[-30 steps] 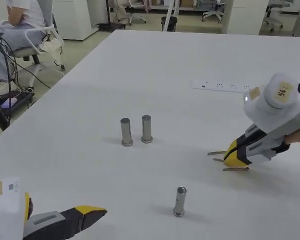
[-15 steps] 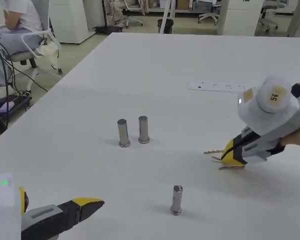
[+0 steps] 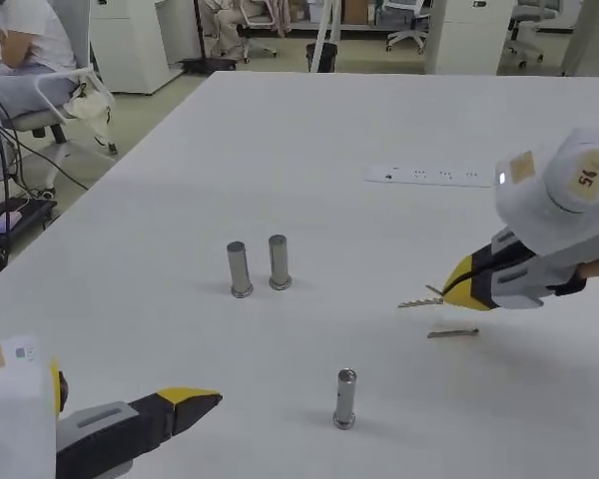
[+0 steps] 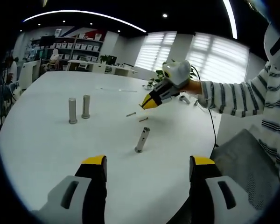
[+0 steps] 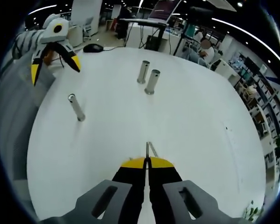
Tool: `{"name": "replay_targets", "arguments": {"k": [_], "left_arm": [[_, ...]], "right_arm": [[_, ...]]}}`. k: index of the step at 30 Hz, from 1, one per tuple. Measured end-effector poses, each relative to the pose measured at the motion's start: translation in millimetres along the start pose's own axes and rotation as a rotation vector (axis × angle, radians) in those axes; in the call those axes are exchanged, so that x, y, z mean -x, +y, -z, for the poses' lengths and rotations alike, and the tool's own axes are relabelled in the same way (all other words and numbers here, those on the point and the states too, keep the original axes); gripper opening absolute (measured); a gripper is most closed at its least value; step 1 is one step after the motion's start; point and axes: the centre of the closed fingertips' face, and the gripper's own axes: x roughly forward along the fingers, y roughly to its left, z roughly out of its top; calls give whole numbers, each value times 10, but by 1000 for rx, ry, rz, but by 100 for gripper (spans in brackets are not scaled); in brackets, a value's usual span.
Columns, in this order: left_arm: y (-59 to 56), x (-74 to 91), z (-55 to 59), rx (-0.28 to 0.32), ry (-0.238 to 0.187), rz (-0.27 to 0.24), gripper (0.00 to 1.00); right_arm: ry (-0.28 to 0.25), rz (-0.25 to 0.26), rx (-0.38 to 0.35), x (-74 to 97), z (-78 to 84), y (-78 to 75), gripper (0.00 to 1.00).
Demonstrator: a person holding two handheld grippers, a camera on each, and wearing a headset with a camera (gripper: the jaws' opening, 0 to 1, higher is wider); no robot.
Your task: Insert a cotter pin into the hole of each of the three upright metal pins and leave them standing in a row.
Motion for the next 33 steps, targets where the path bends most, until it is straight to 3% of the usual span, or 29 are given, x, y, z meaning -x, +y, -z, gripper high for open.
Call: {"name": "replay_targets", "arguments": {"k": [8,15,18,20,23,33], "left_arm": [[87,-29,-158,27,-39,-25,66],[141,-67,-317,34,-57,-18,61],[154,-98,-474,129,-135,-5,59],[180,-109,-531,126,-152,-1,56],[209,-127,-647,173,-212,14,56],[239,-254,-651,167,-173,48,54]], "right_arm": [[-75,82,43,277,-166,37,2],[-108,106,84,419,-247,200,2],[-125,108,89,458,-288,283,2],[-139,107,86,466,-298,315,2],[-147,117,97,488,-316,372,2],[-194,138,113,590,-377,544,2]]}}
